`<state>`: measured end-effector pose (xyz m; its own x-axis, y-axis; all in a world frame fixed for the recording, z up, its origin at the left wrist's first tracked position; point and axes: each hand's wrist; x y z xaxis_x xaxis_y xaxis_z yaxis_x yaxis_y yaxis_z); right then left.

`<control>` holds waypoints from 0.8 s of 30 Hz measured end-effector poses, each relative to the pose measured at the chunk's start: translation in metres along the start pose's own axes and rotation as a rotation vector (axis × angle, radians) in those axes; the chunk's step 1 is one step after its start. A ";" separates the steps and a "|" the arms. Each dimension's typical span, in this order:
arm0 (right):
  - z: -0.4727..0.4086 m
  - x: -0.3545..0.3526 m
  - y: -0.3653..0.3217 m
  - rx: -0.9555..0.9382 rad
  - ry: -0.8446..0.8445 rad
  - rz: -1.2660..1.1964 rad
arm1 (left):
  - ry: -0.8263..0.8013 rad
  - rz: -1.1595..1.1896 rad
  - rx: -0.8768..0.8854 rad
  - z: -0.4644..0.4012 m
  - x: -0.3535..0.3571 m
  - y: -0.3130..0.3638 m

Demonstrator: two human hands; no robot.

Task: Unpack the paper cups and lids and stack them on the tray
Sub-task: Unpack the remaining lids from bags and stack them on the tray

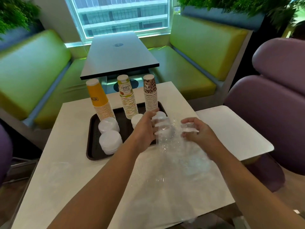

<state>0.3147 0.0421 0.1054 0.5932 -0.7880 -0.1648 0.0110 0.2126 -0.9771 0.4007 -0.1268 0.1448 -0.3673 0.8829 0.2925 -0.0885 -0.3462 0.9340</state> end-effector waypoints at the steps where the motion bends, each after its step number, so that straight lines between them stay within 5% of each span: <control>1: 0.000 0.002 0.001 -0.023 0.061 -0.034 | -0.015 -0.016 -0.072 -0.001 0.000 -0.002; 6: -0.003 0.004 -0.003 -0.125 0.182 -0.043 | -0.018 -0.386 -0.196 -0.002 0.003 -0.023; 10: -0.004 0.006 -0.002 -0.093 0.216 -0.168 | -0.023 -0.455 -0.150 -0.003 0.000 -0.039; 17: 0.003 0.004 0.006 0.162 -0.298 -0.055 | 0.076 -0.309 0.030 -0.008 -0.001 -0.035; 24: -0.001 0.004 0.020 0.153 -0.289 -0.316 | -0.095 -0.288 -0.043 -0.011 -0.011 -0.040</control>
<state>0.3162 0.0423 0.0851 0.7418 -0.6388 0.2040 0.3338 0.0879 -0.9385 0.3981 -0.1260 0.1021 -0.2338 0.9716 0.0370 -0.2162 -0.0890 0.9723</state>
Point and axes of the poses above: each hand's wrist, its own z-axis away from the middle knuckle, its own x-axis out of the palm, y = z × x, and after that the axes turned 7 degrees about x, right-handed
